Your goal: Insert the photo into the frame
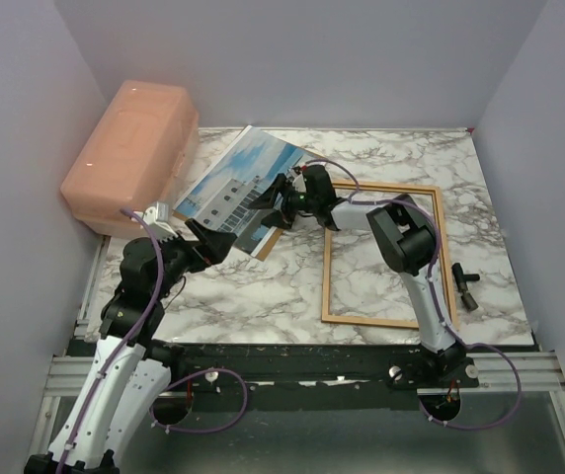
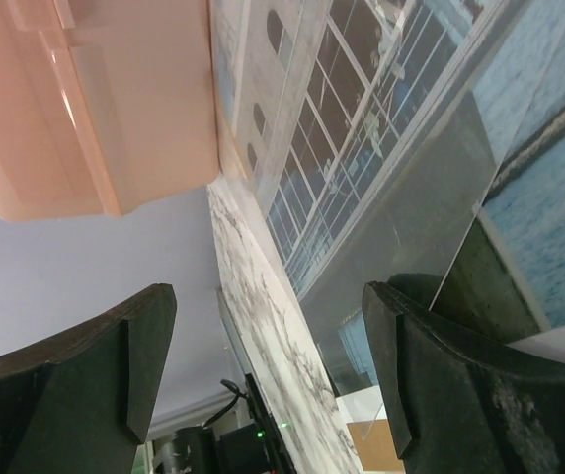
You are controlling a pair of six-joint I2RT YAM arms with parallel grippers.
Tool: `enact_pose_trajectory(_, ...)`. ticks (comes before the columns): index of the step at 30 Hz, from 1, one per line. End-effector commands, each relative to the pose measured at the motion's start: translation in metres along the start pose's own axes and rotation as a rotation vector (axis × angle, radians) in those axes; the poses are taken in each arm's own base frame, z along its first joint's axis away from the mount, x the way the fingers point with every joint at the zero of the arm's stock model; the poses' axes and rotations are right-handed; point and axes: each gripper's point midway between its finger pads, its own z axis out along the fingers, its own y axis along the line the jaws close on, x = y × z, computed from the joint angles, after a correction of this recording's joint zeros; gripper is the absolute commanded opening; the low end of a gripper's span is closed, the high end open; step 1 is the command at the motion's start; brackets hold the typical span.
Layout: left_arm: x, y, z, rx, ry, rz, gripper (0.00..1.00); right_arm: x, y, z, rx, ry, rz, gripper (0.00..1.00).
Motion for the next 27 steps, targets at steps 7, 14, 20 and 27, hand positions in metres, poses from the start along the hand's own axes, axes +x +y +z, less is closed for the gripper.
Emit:
enact_pose_trajectory(7,0.028,0.031,0.018,-0.116,0.133,-0.039,0.98,0.031,-0.028,-0.019,0.180,0.024,0.021,0.84)
enact_pose_trajectory(14,0.044,0.053,0.023,-0.219,0.204,-0.072,0.98,0.062,-0.050,-0.024,0.257,0.058,0.062,0.84)
enact_pose_trajectory(20,0.049,0.059,0.024,-0.239,0.219,-0.079,0.98,0.078,-0.061,-0.023,0.289,0.086,0.081,0.84)
enact_pose_trajectory(27,0.052,0.065,0.023,-0.269,0.227,-0.085,0.98,0.086,-0.064,-0.033,0.348,0.071,0.077,0.84)
